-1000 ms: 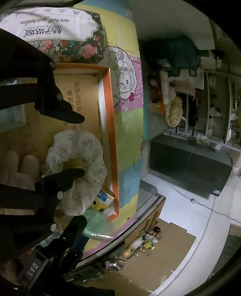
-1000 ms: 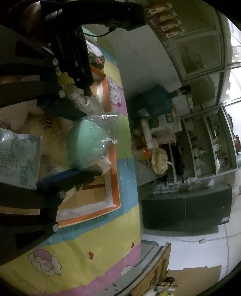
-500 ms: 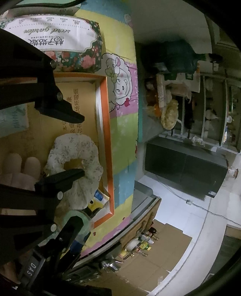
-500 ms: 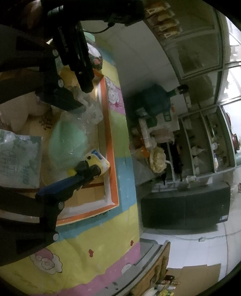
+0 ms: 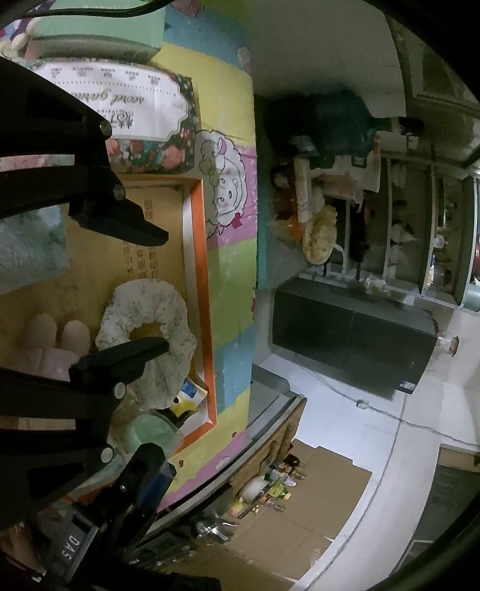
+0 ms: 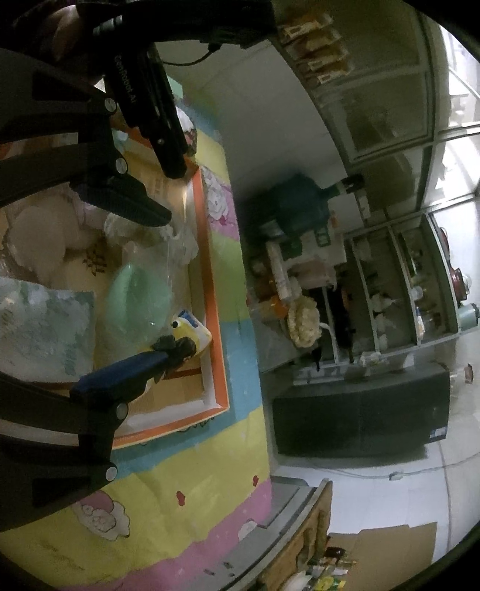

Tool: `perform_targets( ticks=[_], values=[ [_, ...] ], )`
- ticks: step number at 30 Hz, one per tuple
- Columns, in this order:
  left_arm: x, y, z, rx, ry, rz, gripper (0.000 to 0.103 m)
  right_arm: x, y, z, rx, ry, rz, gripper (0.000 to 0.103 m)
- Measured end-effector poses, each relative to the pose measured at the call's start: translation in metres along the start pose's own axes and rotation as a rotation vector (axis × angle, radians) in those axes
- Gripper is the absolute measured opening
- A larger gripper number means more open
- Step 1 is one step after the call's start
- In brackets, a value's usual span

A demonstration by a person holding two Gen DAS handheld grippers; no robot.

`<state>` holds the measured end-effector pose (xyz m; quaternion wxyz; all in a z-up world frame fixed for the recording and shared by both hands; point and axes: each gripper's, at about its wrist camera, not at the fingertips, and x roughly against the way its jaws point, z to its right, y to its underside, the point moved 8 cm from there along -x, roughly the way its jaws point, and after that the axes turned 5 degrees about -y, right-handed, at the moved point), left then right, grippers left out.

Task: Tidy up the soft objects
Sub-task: 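Lower both items into the tray and open both tools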

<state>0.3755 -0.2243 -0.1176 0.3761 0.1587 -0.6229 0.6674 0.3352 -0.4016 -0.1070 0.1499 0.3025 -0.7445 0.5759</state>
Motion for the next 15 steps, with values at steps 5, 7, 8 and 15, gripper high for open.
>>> perform_targets(
  ticks=[5,7,8,15],
  values=[
    [0.013,-0.001,-0.004,-0.002,-0.001,0.024,0.064,0.011,-0.003,-0.007,-0.001,0.003,0.027,0.072],
    [0.020,-0.001,-0.005,-0.002,0.001,0.036,0.066,0.016,-0.004,-0.011,0.001,0.003,0.035,0.072],
    [0.023,-0.001,-0.005,-0.003,0.001,0.041,0.066,0.017,-0.004,-0.012,0.002,0.004,0.039,0.072],
    [0.046,-0.001,-0.010,-0.003,-0.002,0.080,0.073,0.034,-0.004,-0.028,0.011,0.003,0.068,0.074]
  ],
)
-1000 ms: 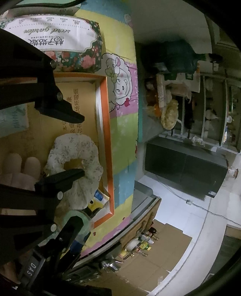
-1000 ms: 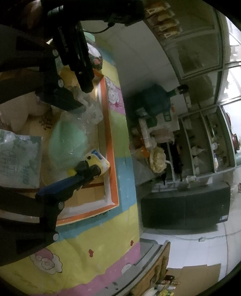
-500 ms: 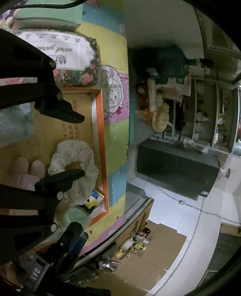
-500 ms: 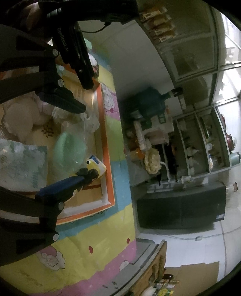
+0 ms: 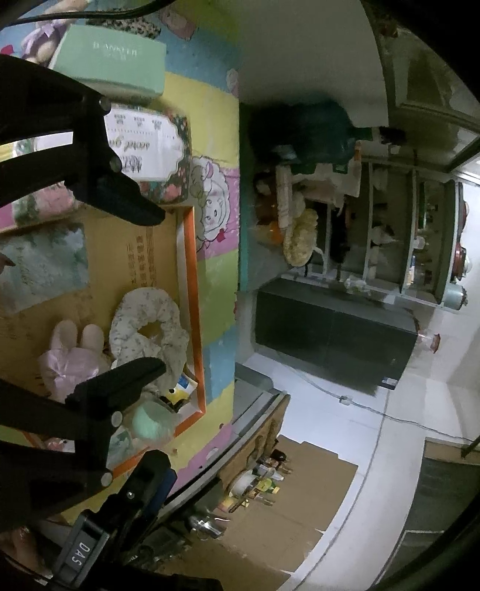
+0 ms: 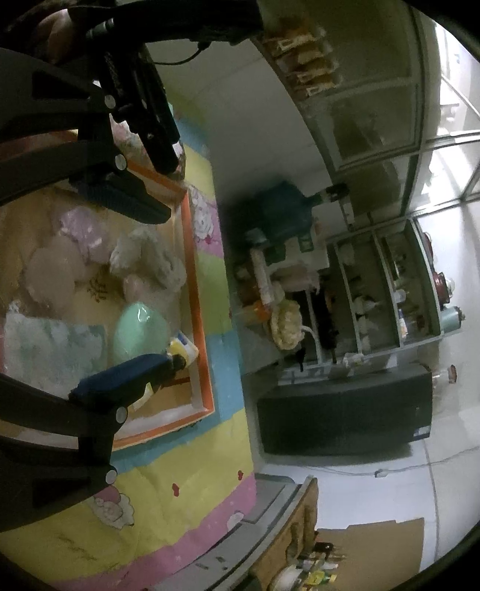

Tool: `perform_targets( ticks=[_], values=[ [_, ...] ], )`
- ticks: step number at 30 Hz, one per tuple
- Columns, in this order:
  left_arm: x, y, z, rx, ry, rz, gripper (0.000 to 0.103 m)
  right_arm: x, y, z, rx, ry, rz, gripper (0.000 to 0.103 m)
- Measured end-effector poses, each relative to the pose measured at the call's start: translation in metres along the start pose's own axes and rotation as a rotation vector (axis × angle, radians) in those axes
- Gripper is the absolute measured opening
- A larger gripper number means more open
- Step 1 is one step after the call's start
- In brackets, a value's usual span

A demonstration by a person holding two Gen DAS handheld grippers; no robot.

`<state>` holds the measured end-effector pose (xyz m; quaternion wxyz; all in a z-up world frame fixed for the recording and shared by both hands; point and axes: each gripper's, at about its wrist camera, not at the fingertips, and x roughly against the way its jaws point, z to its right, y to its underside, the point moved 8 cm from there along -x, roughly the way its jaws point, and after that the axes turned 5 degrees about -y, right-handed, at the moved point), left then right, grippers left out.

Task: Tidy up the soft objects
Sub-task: 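Move both tools back over the teddy bear and leopard plush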

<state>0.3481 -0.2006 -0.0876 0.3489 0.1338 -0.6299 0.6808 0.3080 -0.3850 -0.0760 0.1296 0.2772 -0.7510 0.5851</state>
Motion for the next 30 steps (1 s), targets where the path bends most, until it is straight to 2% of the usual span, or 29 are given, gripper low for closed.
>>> perform_targets(
  ticks=[9,17,23,30],
  values=[
    [0.033,-0.001,-0.018,0.013,-0.013,0.053,0.074,0.017,-0.002,-0.033,0.034,-0.015,0.029,0.074],
    [0.061,0.004,-0.050,0.045,-0.041,0.092,0.074,0.022,0.002,-0.080,0.086,-0.060,0.038,0.074],
    [0.081,0.007,-0.086,0.074,-0.075,0.114,0.074,0.013,0.009,-0.124,0.133,-0.118,0.023,0.074],
    [0.106,0.012,-0.149,0.105,-0.152,0.143,0.074,-0.007,0.027,-0.194,0.232,-0.236,-0.033,0.074]
  ],
)
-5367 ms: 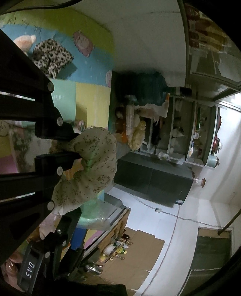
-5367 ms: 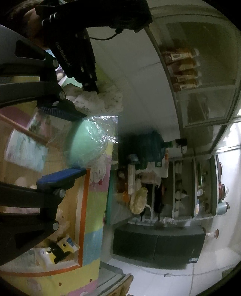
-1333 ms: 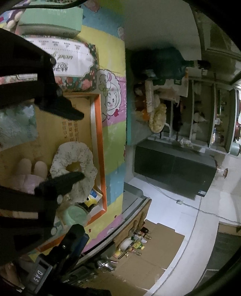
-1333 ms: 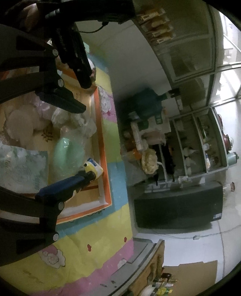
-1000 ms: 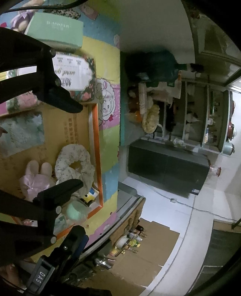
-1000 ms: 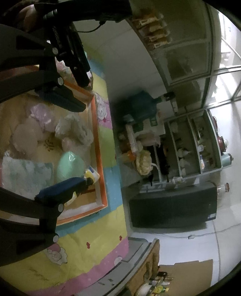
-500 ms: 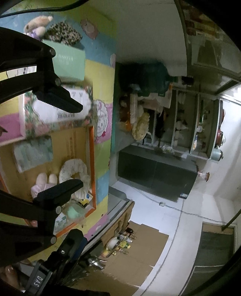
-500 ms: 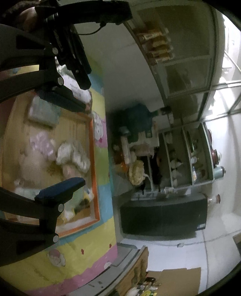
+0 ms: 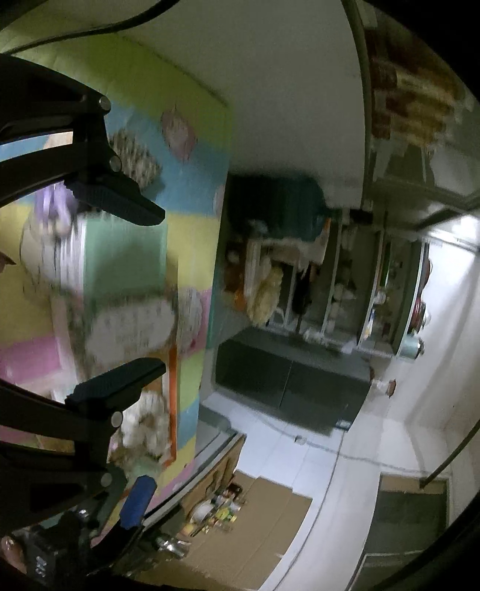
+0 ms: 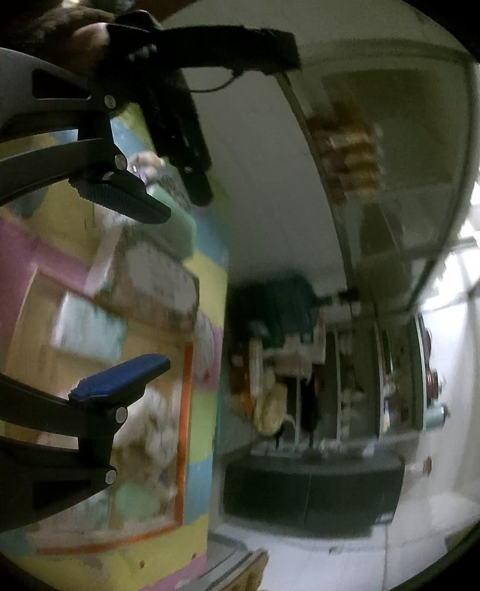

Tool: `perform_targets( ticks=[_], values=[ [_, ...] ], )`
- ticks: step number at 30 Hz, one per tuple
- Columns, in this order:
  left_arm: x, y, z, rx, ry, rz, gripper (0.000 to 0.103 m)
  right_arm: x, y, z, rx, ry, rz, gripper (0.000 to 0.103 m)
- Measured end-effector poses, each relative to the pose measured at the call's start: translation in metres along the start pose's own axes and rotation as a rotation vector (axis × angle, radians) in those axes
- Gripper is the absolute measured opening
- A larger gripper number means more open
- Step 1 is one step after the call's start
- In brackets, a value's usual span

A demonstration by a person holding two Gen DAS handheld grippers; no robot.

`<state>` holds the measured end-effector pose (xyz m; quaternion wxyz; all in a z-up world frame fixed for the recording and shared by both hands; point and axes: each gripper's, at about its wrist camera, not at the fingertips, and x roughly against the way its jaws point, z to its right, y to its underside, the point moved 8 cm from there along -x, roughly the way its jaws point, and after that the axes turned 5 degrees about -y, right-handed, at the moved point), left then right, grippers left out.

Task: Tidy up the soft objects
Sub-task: 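Move both tools back over the teddy bear and leopard plush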

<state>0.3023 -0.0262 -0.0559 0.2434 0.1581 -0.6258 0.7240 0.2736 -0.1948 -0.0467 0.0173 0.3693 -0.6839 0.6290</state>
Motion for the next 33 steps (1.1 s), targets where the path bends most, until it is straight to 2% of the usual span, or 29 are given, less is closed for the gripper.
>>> perform_targets(
  ticks=[6,16,19,24,29,33],
  values=[
    [0.011,0.001,-0.060,0.030,-0.076,0.009,0.074,-0.031,0.002,-0.051,0.071,-0.064,-0.038,0.074],
    [0.023,0.014,-0.127,0.073,-0.106,0.003,0.074,-0.076,0.008,-0.118,0.183,-0.146,-0.098,0.074],
    [0.025,0.018,-0.141,0.090,-0.108,0.002,0.074,-0.093,0.012,-0.140,0.253,-0.182,-0.132,0.074],
    [0.025,0.028,-0.164,0.116,-0.122,-0.001,0.073,-0.129,0.031,-0.177,0.464,-0.236,-0.236,0.074],
    [0.024,0.036,-0.181,0.131,-0.135,-0.007,0.073,-0.166,0.044,-0.194,0.622,-0.218,-0.324,0.074],
    [0.021,0.039,-0.193,0.156,-0.135,-0.009,0.073,-0.186,0.052,-0.196,0.670,-0.221,-0.390,0.074]
  ],
)
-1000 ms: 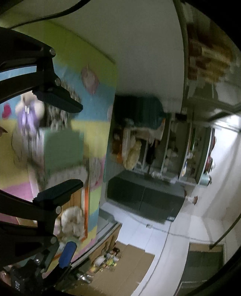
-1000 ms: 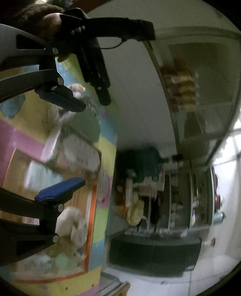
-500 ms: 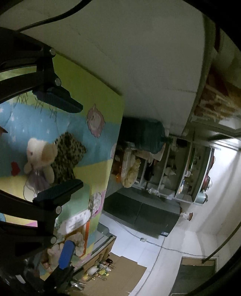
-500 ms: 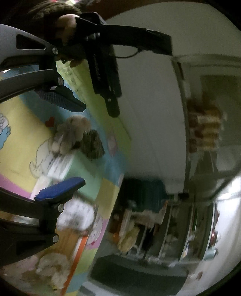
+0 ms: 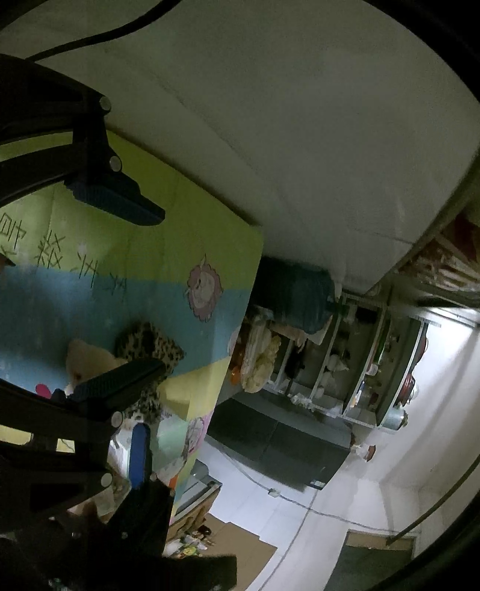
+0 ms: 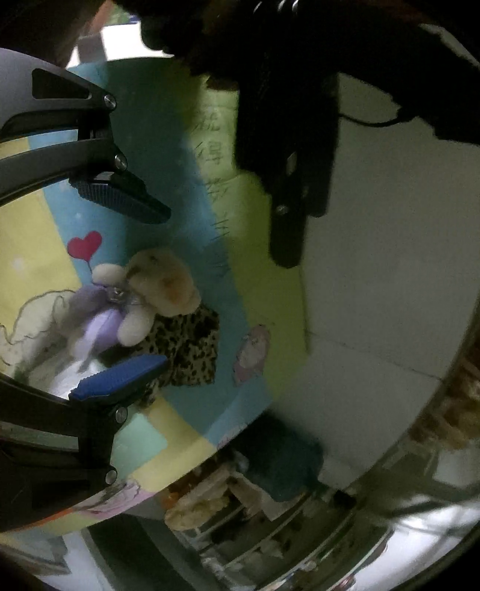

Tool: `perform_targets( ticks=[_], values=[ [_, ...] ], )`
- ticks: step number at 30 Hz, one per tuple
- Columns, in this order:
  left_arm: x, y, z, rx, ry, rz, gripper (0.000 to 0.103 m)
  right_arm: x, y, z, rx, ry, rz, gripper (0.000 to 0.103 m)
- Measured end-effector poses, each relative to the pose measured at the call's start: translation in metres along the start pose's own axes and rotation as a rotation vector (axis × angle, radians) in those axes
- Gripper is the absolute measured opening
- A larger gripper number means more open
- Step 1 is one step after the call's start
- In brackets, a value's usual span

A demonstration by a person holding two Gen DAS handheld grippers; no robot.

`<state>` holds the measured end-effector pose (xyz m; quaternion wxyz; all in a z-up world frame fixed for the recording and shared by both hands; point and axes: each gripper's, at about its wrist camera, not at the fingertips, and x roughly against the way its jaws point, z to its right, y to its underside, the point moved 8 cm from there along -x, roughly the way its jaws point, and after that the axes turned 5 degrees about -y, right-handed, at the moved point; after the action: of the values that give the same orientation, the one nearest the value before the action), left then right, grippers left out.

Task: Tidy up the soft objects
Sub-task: 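Move both tools back over the teddy bear and leopard plush, then grasp the white teddy bear with the right tool while the left tool grasps the leopard-print plush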

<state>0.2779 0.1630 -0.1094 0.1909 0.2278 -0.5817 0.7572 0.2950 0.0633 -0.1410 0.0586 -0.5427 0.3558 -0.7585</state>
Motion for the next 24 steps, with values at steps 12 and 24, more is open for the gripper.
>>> perform_targets(
  ticks=[12,24],
  values=[
    [-0.019,0.002,-0.017,0.046,0.012,-0.024,0.074,-0.051,0.026,-0.011,0.274,0.090,-0.239,0.055],
    [-0.034,0.000,-0.013,0.033,0.041,-0.064,0.073,-0.008,0.019,-0.023,0.086,0.031,-0.028,0.046]
  ],
)
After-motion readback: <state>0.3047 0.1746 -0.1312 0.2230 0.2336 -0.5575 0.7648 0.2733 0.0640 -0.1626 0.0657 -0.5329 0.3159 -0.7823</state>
